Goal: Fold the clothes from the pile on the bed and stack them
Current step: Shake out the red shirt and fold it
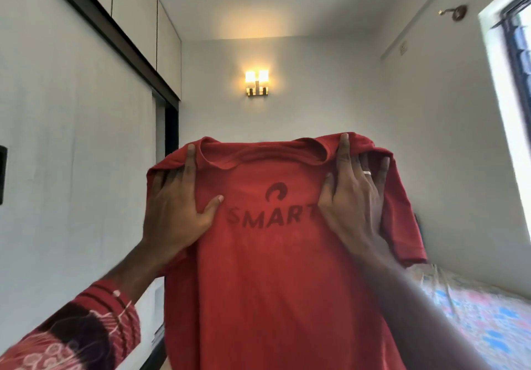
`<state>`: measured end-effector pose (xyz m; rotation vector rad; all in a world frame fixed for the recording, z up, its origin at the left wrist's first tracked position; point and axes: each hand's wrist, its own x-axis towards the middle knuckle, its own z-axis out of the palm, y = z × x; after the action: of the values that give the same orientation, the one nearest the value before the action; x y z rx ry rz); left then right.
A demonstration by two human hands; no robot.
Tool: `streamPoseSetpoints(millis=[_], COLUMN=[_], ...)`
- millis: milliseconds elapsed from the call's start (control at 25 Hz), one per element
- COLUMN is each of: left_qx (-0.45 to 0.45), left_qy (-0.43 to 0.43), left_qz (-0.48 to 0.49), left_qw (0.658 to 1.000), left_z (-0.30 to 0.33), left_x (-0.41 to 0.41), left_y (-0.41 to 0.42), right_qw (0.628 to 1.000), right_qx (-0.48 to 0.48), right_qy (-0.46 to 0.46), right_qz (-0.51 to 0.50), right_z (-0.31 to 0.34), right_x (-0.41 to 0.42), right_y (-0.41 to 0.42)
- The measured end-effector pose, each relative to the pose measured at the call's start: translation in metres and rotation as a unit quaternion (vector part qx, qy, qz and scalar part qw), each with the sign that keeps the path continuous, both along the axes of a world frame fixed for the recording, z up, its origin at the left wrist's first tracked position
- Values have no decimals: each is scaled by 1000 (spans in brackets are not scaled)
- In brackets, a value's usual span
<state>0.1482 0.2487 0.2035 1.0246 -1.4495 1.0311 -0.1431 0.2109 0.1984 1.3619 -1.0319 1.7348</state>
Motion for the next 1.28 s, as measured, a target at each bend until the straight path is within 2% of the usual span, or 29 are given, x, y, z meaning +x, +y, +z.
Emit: streamPoseSetpoints(millis=[160,280,360,440,560,680,760,840,1000,1040,1080,1160,1200,1240,1280], left_qx=[-41,-17,22,81,227,390,474,507,487,499,553,681,710,718,720], left_qy=[4,-12,-48,-63,-38,-26,-30,-32,-39,-34,-9,55,78,84,77], left_qz=[-19,-56,-82,-111,-155,-156,-158,-147,-159,-162,-154,-133,-124,-117,-104], left_qw=[999,998,995,988,961,907,866,849,858,851,819,718,688,681,681], left_z=[48,67,46,1,-124,-277,-355,-401,-421,-428,-432,-445,-454,-463,-471], left_x=[-8,-13,-15,-15,-12,-17,-23,-28,-35,-34,-32,-31,-32,-33,-34], left_y=[35,28,7,-21,-80,-126,-142,-157,-201,-222,-240,-271,-283,-289,-294], right_qw=[999,999,1000,999,990,965,941,926,925,903,855,712,655,629,628], right_qx=[-46,-25,0,34,139,259,333,366,364,415,509,702,756,776,777], right_qy=[-4,-8,-9,-4,12,24,44,67,45,44,42,16,-6,-23,-28], right_qz=[-14,-22,-23,-16,-14,-19,-30,-66,-102,-102,-92,-34,3,31,36], right_z=[40,57,39,-11,-147,-296,-367,-409,-413,-413,-415,-430,-444,-457,-471], right_x=[-23,-36,-41,-46,-58,-70,-78,-88,-91,-89,-89,-93,-100,-105,-109], right_y=[46,46,28,2,-44,-72,-90,-114,-168,-192,-214,-249,-266,-275,-280])
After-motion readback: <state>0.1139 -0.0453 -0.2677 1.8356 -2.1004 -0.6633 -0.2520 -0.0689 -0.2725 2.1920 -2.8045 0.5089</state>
